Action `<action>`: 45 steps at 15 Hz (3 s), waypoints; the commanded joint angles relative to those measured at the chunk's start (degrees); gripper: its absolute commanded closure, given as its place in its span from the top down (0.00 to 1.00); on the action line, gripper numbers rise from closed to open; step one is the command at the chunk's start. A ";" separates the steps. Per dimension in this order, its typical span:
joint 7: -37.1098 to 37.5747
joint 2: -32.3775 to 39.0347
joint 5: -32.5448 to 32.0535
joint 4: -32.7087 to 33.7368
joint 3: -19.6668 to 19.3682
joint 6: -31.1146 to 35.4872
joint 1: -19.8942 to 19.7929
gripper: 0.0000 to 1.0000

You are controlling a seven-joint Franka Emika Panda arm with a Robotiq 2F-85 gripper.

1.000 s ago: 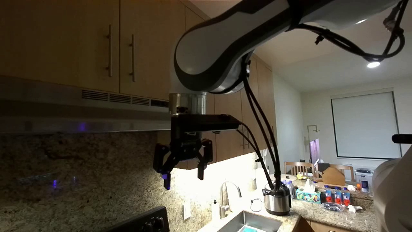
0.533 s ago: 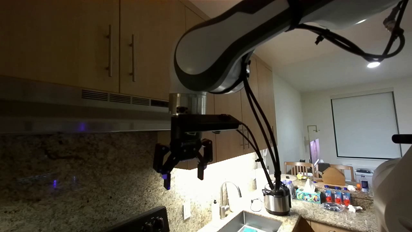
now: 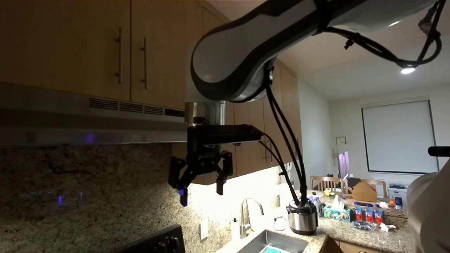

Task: Turn on the light of the oven filter

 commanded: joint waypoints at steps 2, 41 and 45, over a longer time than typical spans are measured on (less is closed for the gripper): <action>3.52 8.40 -5.51 12.69 3.26 -3.35 -1.41 1.00; 14.26 19.20 -23.03 41.20 -5.50 -11.01 5.14 1.00; 15.31 16.73 -24.93 37.07 -6.64 -6.60 1.67 1.00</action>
